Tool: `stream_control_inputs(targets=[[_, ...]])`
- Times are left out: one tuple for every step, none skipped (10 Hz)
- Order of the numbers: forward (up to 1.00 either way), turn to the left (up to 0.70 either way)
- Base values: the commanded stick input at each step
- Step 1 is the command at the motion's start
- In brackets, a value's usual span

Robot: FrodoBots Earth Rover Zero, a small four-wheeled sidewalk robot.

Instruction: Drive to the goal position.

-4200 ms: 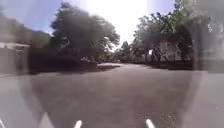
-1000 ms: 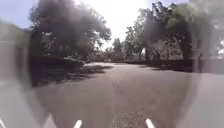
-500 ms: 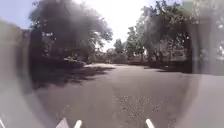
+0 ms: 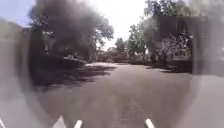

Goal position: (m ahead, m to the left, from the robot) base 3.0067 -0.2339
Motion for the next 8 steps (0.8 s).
stream_control_inputs(targets=[[0.85,0.00],[0.85,0.00],[0.85,0.00],[0.85,0.00],[0.85,0.00],[0.85,0.00],[0.85,0.00],[0.85,0.00]])
